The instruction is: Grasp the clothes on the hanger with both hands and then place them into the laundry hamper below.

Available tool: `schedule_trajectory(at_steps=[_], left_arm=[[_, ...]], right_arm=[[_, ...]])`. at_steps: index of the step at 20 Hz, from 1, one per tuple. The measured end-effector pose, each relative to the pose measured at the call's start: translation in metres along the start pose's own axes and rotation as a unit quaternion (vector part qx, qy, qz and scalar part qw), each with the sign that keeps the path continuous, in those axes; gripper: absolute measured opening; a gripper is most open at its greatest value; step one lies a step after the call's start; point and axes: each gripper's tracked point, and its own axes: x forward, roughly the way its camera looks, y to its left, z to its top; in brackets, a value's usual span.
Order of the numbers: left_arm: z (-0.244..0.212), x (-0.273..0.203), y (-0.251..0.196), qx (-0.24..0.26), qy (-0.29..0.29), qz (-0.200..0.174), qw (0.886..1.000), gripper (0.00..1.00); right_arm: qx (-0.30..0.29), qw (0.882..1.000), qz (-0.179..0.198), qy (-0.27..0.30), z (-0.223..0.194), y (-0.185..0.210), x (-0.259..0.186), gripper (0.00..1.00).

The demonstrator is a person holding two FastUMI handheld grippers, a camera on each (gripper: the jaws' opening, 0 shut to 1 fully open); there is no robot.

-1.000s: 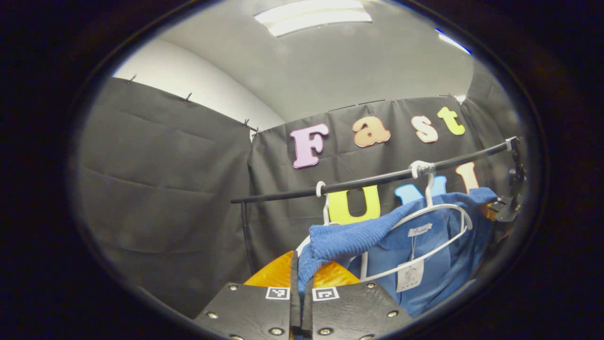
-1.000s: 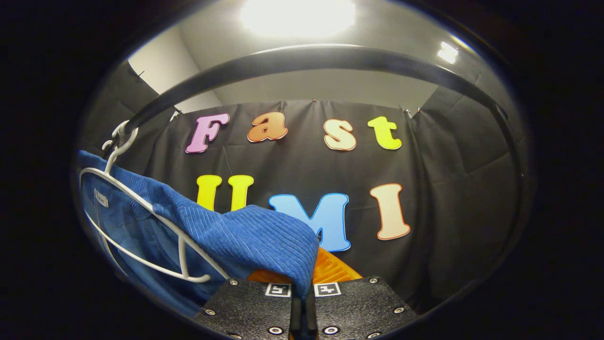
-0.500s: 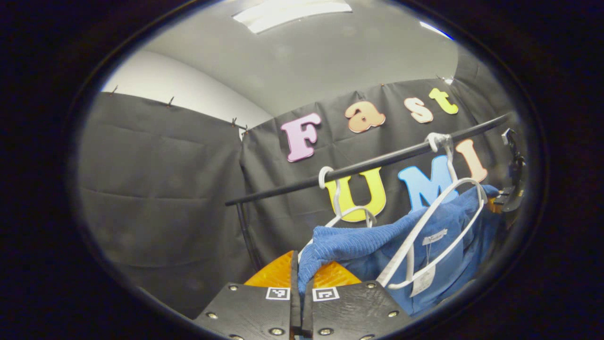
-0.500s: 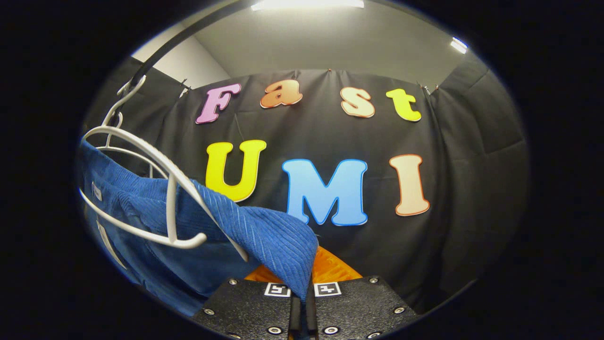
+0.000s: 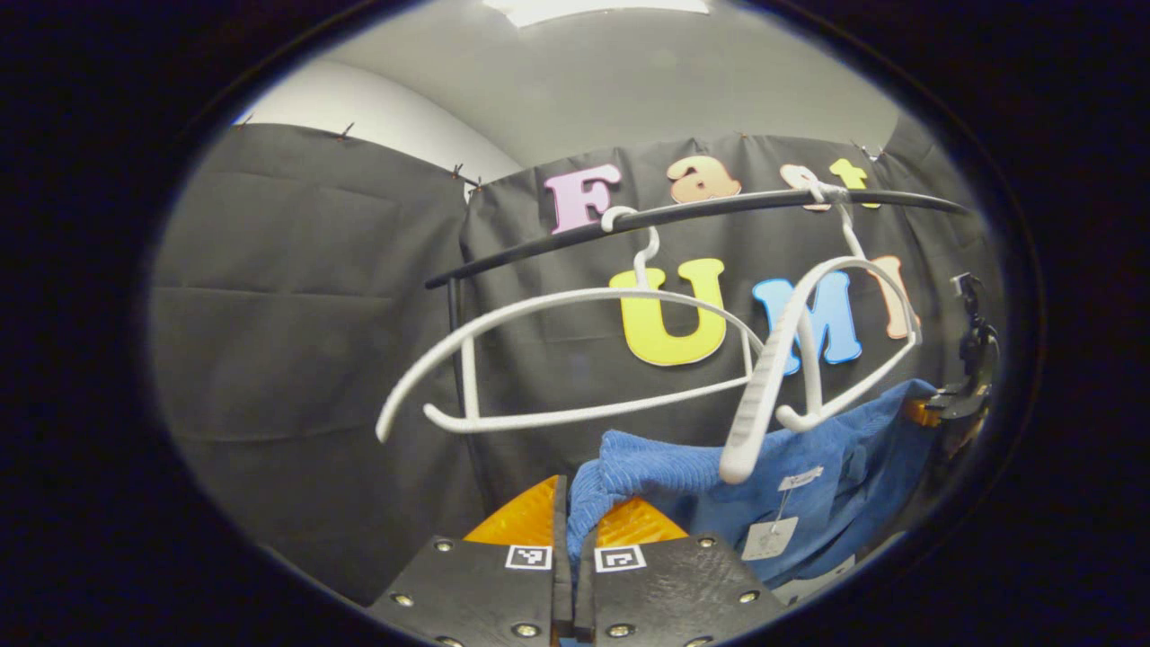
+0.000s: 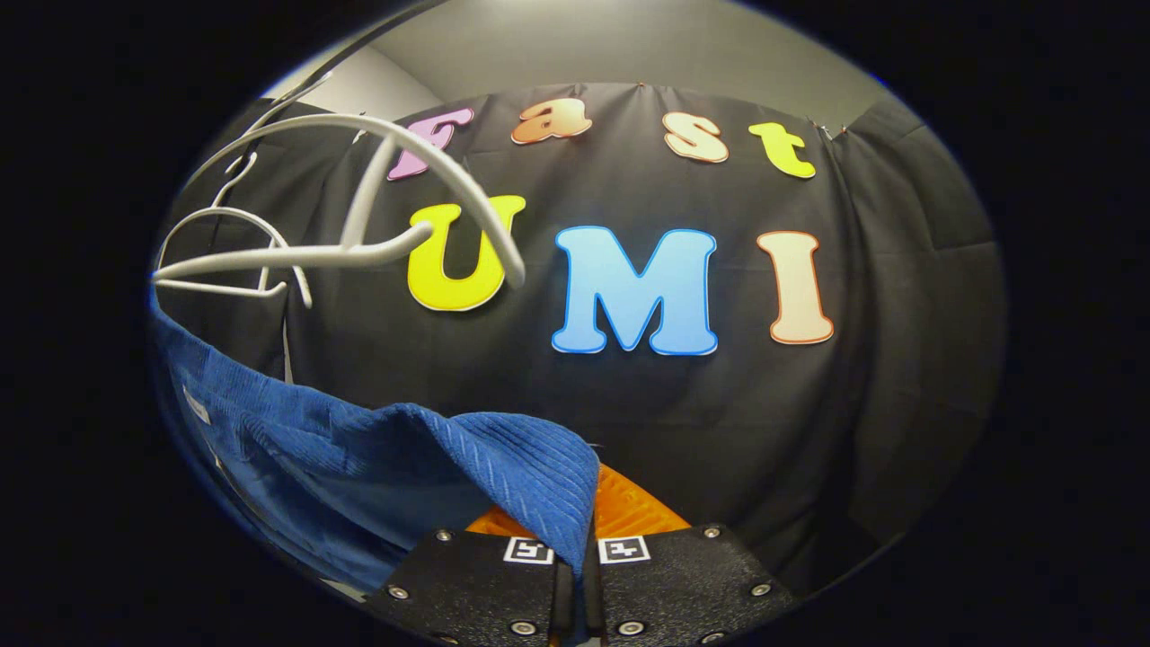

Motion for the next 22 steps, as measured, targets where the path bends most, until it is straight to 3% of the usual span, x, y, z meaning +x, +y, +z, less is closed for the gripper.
schedule_trajectory(at_steps=[6, 12, 17, 22], left_arm=[[-0.034, -0.036, 0.016, -0.010, 0.019, 0.012, 1.000, 0.02], [-0.057, -0.081, 0.029, -0.033, 0.033, 0.019, 0.999, 0.03], [-0.058, -0.119, 0.001, -0.034, 0.027, -0.016, 0.999, 0.02], [-0.053, -0.165, -0.046, -0.039, 0.021, -0.083, 0.996, 0.01]], right_arm=[[-0.035, 0.998, 0.027, 0.038, -0.042, 0.027, -0.041, 0.05], [-0.033, 0.996, 0.063, 0.056, -0.054, 0.068, -0.092, 0.05], [-0.032, 0.992, 0.109, 0.048, -0.041, 0.113, -0.144, 0.05], [-0.013, 0.987, 0.148, 0.059, -0.041, 0.150, -0.192, 0.05]])
